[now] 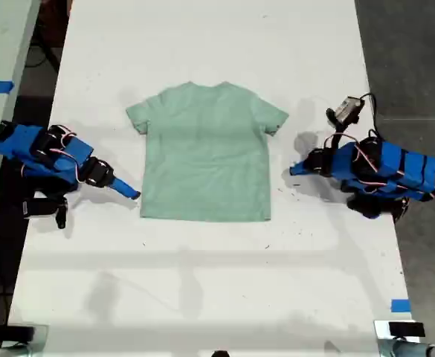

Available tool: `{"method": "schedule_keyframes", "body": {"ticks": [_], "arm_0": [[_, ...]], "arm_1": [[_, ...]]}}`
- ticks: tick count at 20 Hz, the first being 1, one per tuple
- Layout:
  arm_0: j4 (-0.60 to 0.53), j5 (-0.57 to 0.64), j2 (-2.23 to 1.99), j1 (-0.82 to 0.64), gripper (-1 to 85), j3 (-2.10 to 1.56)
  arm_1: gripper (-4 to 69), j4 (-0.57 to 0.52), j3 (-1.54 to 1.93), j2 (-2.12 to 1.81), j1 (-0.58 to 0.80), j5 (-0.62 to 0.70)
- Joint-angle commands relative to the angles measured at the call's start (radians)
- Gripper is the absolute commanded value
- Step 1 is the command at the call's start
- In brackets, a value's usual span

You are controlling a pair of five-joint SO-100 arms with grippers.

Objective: Fold t shirt

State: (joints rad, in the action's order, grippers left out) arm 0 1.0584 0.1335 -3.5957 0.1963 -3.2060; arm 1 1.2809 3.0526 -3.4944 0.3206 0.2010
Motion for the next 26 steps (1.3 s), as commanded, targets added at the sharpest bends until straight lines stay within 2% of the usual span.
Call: {"method": "schedule_keyframes", "body": {"ticks": [1,3,5,6,7,9,13,17,20,22,24,25,26], "arm_0": [[-0.02,0.009,-0.006,-0.012,12.3,-0.008],[-0.02,0.009,-0.006,-0.012,12.3,-0.008],[-0.02,0.009,-0.006,-0.012,12.3,-0.008],[-0.02,0.009,-0.006,-0.012,12.3,-0.008],[-0.02,0.009,-0.006,-0.012,12.3,-0.008],[-0.02,0.009,-0.006,-0.014,12.3,-0.008],[-0.02,0.009,-0.006,-0.014,12.3,-0.008],[-0.02,0.009,-0.006,-0.012,12.3,-0.008],[-0.02,0.009,-0.006,-0.012,12.3,-0.008],[-0.02,0.009,-0.006,-0.012,12.3,-0.008],[-0.02,0.009,-0.008,-0.014,12.3,-0.008],[-0.02,0.009,-0.008,-0.014,12.3,-0.008],[-0.02,0.009,-0.008,-0.012,12.3,-0.008]], "arm_1": [[2.2,0.002,0.052,-0.014,-0.012,-0.023],[1.9,-0.066,0.014,-0.012,0.055,0.049],[2.5,-0.037,-0.112,0.023,0.242,0.158],[5.9,-0.048,-0.196,0.129,0.377,0.235],[9.3,-0.087,-0.325,0.344,0.476,0.313],[18.2,-0.115,-0.676,0.908,0.583,0.459],[19.8,-0.141,-1.155,1.514,0.676,0.535],[16.9,-0.112,-1.431,1.87,0.724,0.511],[16.8,-0.13,-1.551,2.095,0.703,0.503],[1.5,-0.103,-1.634,2.241,0.676,0.491],[1.5,-0.106,-1.654,2.168,0.614,0.489],[1.5,-0.13,-1.669,2.068,0.549,0.497],[1.6,-0.11,-1.755,2.02,0.477,0.499]]}}
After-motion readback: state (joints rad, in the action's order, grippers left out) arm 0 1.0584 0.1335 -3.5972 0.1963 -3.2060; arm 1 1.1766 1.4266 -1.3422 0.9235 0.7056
